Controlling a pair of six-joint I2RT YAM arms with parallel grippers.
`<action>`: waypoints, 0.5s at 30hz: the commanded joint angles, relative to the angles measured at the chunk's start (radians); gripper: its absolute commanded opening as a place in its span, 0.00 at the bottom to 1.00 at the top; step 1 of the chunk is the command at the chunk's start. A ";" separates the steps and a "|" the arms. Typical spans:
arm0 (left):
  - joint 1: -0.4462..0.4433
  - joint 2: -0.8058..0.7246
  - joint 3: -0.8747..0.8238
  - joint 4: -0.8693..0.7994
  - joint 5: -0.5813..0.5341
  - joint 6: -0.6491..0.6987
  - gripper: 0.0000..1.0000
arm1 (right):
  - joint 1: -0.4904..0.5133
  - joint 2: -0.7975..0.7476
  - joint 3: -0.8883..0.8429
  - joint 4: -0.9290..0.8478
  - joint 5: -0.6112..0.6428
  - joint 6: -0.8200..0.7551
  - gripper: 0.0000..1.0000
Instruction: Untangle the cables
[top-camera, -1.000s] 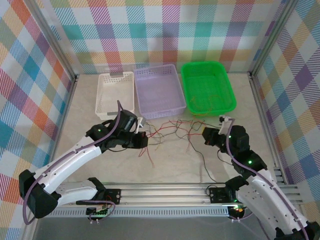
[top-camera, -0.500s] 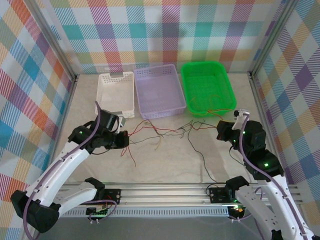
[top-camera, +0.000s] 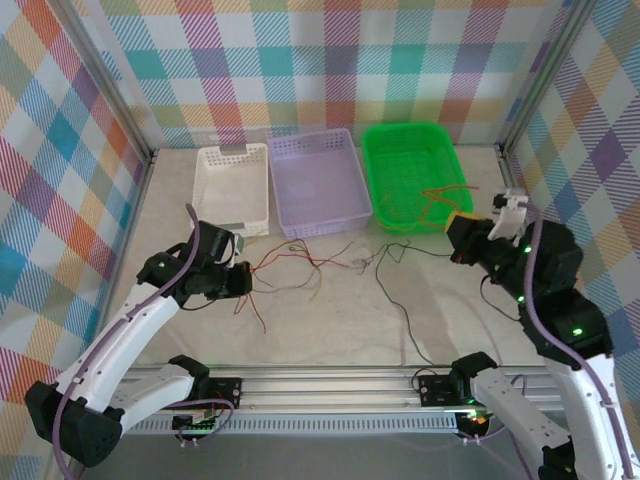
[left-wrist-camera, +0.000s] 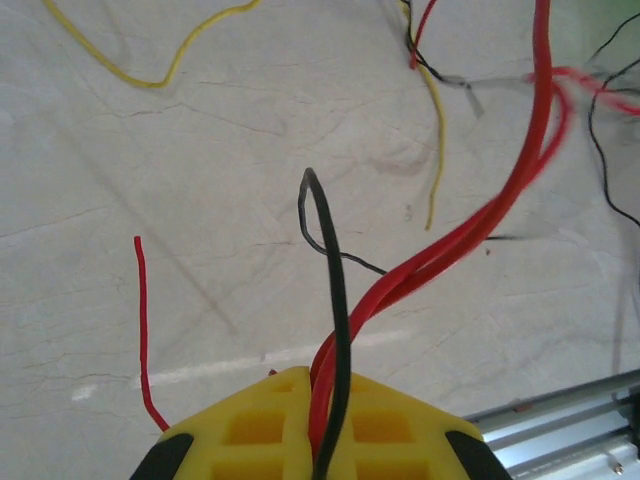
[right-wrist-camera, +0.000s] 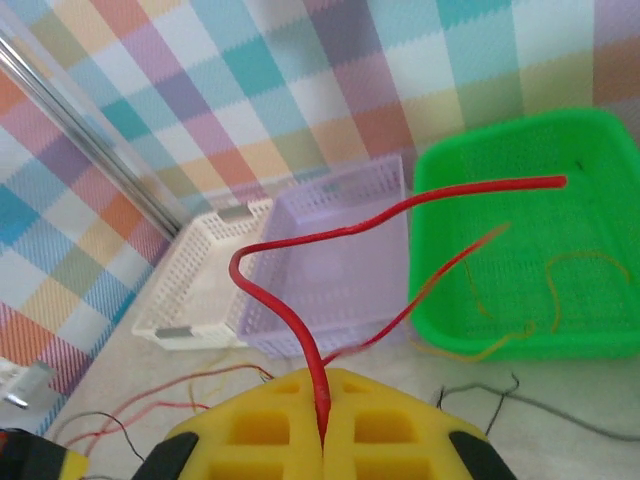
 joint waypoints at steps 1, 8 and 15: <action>0.024 0.019 -0.004 -0.003 -0.047 0.004 0.00 | -0.008 0.075 0.146 -0.157 -0.027 -0.070 0.00; 0.031 0.016 -0.019 0.039 -0.035 0.001 0.00 | -0.009 0.175 0.240 -0.229 -0.258 -0.035 0.00; 0.029 -0.017 -0.049 0.081 0.042 0.007 0.00 | -0.009 0.302 0.189 -0.056 -0.477 0.021 0.00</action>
